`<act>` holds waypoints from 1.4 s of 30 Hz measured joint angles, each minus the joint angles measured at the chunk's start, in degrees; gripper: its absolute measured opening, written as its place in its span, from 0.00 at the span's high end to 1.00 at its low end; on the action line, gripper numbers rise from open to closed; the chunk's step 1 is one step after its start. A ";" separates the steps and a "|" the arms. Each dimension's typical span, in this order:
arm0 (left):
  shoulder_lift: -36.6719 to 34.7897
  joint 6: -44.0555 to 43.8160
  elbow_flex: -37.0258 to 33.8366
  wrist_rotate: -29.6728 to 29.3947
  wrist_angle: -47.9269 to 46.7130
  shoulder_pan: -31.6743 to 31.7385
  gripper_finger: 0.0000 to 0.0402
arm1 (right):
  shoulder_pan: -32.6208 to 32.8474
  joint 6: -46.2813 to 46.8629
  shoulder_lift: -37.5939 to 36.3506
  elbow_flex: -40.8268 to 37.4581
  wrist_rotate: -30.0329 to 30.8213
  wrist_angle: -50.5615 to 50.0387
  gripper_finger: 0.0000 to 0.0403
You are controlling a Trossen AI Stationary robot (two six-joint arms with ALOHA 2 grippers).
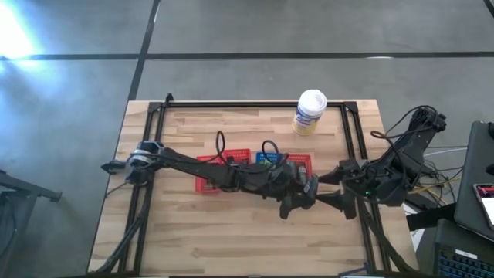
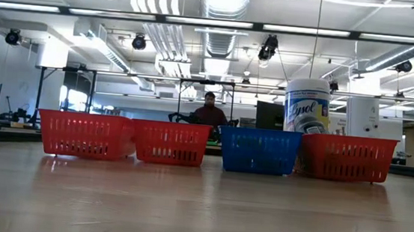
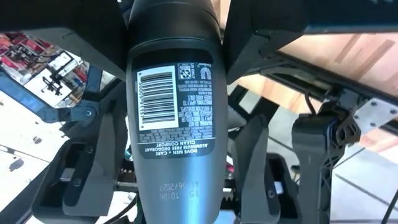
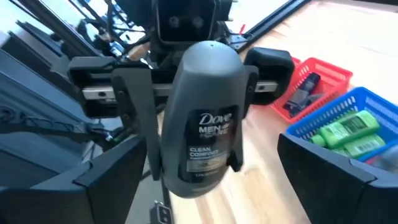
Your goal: Pick & Place Travel size toiletries
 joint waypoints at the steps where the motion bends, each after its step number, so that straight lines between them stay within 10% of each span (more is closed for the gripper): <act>1: 0.00 0.19 0.01 0.04 0.14 0.01 0.47 | -0.12 -0.58 0.07 0.00 0.00 0.95 0.11; 42: 0.11 0.31 0.00 1.05 6.25 -0.16 0.47 | -4.09 -3.87 5.21 -0.02 -0.98 15.81 0.30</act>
